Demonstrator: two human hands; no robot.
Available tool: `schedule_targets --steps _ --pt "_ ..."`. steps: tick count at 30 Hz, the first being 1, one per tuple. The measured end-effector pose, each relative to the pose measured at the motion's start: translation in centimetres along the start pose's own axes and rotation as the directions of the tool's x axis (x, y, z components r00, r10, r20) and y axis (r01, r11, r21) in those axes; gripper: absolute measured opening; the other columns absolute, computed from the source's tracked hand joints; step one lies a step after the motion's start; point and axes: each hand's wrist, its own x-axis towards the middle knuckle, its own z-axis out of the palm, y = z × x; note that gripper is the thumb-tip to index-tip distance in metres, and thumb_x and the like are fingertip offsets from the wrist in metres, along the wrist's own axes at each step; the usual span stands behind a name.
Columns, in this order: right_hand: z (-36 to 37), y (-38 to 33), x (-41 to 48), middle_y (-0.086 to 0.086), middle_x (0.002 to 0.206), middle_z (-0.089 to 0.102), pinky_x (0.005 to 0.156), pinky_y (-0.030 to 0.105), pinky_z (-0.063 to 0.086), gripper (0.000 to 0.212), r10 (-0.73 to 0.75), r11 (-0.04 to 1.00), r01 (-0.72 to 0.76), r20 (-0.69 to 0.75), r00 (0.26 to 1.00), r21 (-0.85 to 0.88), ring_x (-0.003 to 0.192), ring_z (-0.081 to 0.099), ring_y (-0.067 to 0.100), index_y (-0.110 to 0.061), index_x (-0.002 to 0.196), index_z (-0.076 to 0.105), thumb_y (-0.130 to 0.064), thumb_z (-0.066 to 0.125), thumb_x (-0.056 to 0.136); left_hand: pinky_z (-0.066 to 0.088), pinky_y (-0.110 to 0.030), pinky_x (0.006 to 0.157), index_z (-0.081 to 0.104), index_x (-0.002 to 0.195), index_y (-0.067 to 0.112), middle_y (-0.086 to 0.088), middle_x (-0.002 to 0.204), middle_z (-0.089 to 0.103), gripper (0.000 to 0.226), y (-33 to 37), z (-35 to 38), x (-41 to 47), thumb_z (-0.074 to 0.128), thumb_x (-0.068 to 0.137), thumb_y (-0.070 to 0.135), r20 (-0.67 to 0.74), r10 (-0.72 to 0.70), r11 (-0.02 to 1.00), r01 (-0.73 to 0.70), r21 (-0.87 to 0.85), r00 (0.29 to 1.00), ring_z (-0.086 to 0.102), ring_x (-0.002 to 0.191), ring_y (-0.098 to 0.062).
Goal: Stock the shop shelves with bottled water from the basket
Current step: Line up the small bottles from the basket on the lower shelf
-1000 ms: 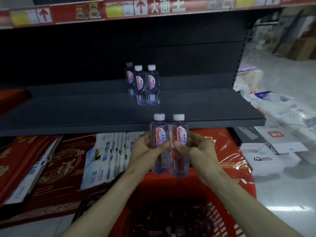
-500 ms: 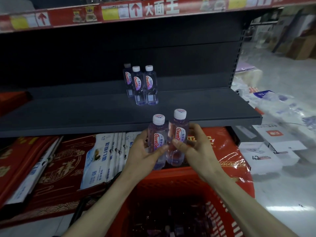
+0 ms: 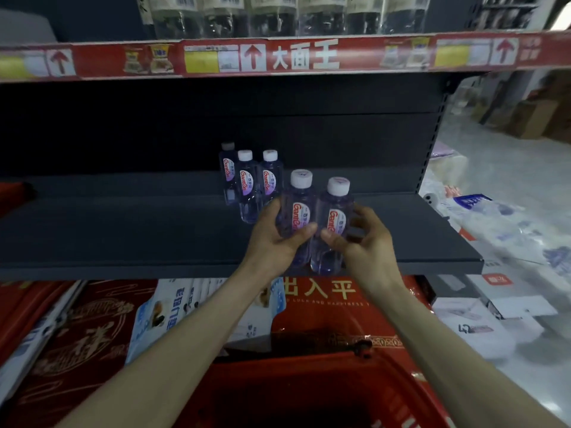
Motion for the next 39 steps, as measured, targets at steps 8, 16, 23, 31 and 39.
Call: schedule_targets --steps 8,16,23,31,39 --pt "0.7 3.9 6.2 -0.006 0.119 0.069 0.085 0.049 0.064 0.056 0.023 0.999 -0.024 -0.028 0.999 -0.042 0.100 0.074 0.017 -0.023 0.135 0.059 -0.016 0.085 0.086 0.055 -0.049 0.104 0.059 0.133 0.030 0.001 0.128 0.071 0.052 -4.9 2.1 5.2 0.080 0.086 0.038 -0.060 0.050 0.999 -0.050 0.010 0.997 0.069 0.118 -0.015" --pt "0.3 5.2 8.2 -0.012 0.117 0.068 0.089 0.038 0.062 0.073 0.036 0.976 -0.035 0.001 0.999 -0.214 0.102 0.070 0.011 -0.026 0.141 0.054 -0.023 0.091 0.078 0.051 -0.024 0.104 0.051 0.137 0.024 0.016 0.127 0.063 0.057 -4.8 2.1 5.5 0.082 0.089 0.025 -0.001 0.023 0.986 -0.023 0.163 1.000 0.061 0.116 0.004" --pt "-0.6 8.0 7.2 -0.006 0.098 0.075 0.079 0.026 0.056 0.049 0.139 0.846 -0.124 -0.010 0.990 -0.518 0.091 0.072 0.013 -0.017 0.109 0.068 -0.038 0.094 0.073 0.050 -0.019 0.082 0.059 0.107 0.028 0.016 0.102 0.062 0.047 -7.0 0.4 3.7 0.093 0.075 0.036 -0.074 -0.082 0.855 0.108 0.507 0.994 0.063 0.096 -0.004" --pt "0.2 8.8 9.3 -0.007 0.101 0.075 0.094 0.035 0.059 0.044 0.122 0.849 -0.123 -0.034 0.992 -0.514 0.094 0.072 0.014 -0.019 0.115 0.071 -0.035 0.091 0.079 0.058 -0.037 0.079 0.065 0.087 0.031 0.014 0.081 0.071 0.029 -7.7 0.8 7.0 0.081 0.083 0.055 -0.070 -0.117 0.721 0.133 0.680 0.991 0.070 0.085 -0.011" --pt "1.3 9.0 11.4 -0.012 0.118 0.073 0.086 0.039 0.053 0.058 0.114 0.713 -0.150 -0.097 0.989 -0.685 0.111 0.068 0.024 -0.034 0.122 0.066 -0.064 0.082 0.075 0.059 -0.039 0.082 0.075 0.090 0.023 0.008 0.091 0.078 0.040 -8.8 0.5 9.5 0.080 0.081 0.061 -0.135 -0.102 0.701 0.168 0.693 0.986 0.071 0.096 -0.016"
